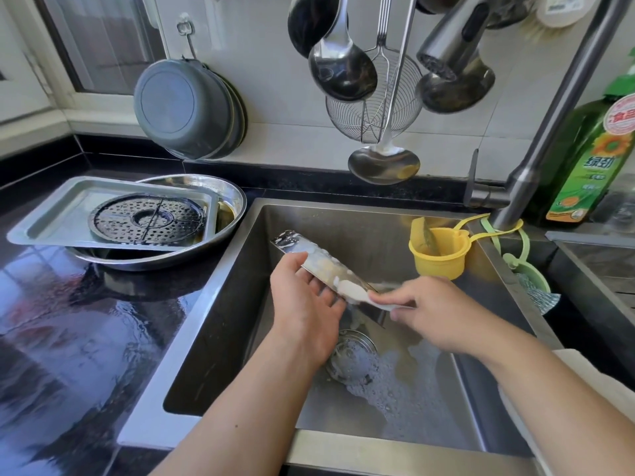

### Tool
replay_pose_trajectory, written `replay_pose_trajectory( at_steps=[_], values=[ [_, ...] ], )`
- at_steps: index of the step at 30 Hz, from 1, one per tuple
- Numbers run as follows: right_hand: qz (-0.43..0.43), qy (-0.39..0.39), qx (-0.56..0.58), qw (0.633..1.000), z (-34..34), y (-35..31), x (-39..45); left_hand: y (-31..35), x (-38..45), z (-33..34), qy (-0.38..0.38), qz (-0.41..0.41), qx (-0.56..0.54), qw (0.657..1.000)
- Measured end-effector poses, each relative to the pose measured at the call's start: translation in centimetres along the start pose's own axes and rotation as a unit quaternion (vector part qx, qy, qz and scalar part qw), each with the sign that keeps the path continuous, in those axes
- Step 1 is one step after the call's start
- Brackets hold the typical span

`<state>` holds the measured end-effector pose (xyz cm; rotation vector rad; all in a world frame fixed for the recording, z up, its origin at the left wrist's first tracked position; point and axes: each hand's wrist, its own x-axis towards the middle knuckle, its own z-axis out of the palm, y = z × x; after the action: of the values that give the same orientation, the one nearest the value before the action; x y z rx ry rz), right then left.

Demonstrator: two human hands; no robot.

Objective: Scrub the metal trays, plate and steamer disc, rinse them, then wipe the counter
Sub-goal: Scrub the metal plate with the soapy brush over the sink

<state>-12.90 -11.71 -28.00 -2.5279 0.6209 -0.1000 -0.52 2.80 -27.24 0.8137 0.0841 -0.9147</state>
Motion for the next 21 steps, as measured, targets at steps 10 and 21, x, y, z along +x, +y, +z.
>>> replay_pose_trajectory(
  at_steps=[10,21],
  values=[
    [-0.049,0.063,-0.095,0.992,0.2,-2.2,-0.3,-0.4,0.3,0.0,-0.042,-0.045,0.056,0.997],
    [-0.035,0.054,-0.085,0.994,0.8,-1.4,0.0,0.3,-0.1,0.0,0.021,-0.003,-0.041,0.999]
  ],
)
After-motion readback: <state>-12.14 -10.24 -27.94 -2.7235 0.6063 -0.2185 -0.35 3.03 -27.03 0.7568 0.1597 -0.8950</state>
